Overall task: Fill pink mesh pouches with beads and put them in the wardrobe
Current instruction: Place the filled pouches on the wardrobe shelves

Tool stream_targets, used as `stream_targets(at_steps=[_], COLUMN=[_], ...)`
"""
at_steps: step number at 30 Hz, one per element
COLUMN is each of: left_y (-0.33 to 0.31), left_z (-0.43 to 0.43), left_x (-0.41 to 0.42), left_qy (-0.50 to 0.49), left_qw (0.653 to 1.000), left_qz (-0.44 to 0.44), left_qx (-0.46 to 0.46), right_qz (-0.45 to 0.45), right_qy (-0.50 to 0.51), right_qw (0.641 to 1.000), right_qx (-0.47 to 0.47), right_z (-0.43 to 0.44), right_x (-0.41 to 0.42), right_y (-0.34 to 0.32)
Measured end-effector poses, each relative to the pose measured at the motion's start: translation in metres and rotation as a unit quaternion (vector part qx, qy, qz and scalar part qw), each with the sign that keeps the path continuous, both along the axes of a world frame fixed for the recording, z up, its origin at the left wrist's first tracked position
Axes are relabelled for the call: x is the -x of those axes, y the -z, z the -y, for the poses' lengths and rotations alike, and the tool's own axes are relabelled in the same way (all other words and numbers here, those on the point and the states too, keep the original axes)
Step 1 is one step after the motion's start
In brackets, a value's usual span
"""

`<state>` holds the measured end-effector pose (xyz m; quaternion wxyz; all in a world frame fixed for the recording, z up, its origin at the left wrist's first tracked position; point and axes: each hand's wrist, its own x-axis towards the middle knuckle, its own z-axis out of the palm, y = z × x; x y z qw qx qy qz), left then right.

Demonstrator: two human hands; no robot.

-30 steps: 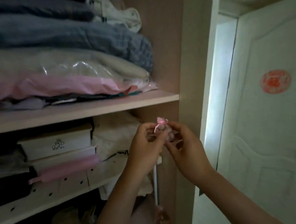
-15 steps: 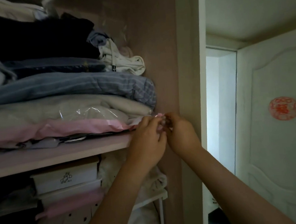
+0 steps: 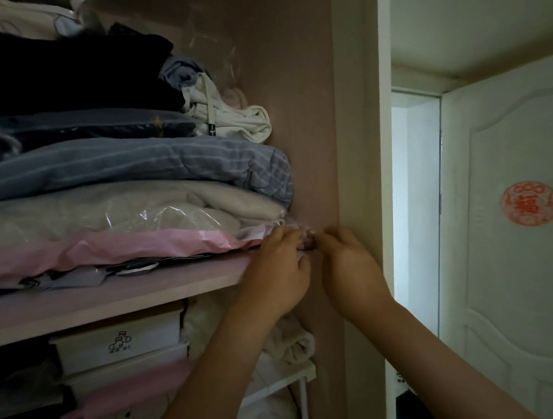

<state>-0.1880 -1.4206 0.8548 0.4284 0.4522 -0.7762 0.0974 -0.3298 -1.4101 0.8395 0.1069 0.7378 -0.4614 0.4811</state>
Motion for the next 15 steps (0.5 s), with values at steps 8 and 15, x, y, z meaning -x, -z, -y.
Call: stream_targets(at_steps=[8, 15], left_y=[-0.011, -0.024], left_z=[0.017, 0.024], left_x=[-0.001, 0.001], left_qy=[0.005, -0.004], left_qw=[0.993, 0.987], left_qz=[0.094, 0.108], left_qx=[-0.067, -0.116], right_qz=[-0.136, -0.197], right_qy=[0.079, 0.146], right_qw=[0.987, 0.968], right_qx=[0.009, -0.047], right_z=[0.018, 0.039], right_x=[-0.006, -0.009], right_y=[-0.005, -0.015])
